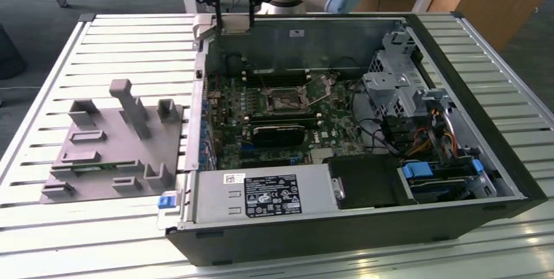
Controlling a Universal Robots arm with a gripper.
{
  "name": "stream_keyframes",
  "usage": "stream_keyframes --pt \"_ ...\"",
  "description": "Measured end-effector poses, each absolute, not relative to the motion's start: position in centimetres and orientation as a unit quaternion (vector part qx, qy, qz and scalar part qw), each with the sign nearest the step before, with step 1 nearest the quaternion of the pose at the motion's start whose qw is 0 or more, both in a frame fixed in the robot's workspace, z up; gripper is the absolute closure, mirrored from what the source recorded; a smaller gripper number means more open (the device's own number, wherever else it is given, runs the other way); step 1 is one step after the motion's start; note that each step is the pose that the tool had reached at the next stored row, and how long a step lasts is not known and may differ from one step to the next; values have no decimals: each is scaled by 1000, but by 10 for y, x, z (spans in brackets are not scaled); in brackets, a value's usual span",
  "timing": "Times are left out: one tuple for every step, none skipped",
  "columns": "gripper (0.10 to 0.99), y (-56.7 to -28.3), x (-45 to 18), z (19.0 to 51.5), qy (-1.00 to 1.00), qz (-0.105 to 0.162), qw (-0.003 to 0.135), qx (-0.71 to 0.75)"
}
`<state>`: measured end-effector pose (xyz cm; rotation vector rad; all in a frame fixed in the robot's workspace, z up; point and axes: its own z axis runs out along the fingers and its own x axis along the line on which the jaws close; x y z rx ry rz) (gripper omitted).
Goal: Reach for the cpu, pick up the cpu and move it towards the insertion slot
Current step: 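Pick up the cpu and move it towards the insertion slot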
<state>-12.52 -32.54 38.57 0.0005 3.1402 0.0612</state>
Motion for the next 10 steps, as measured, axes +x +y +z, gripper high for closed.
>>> stream_keyframes --pt "553 -325 -124 386 1000 19 0 0" --pt "553 -325 -122 385 1000 19 0 1" --pt "553 -325 -120 385 1000 19 0 1" --pt "553 -325 -118 385 1000 19 0 1" --pt "553 -325 -116 385 1000 19 0 1" --pt "553 -325 -114 385 1000 19 0 2" --pt "553 -325 -113 385 1000 19 0 2" --pt "553 -325 -111 385 1000 19 0 2" --pt "553 -325 -108 385 1000 19 0 2" --pt "553 -325 -106 384 1000 19 0 3"
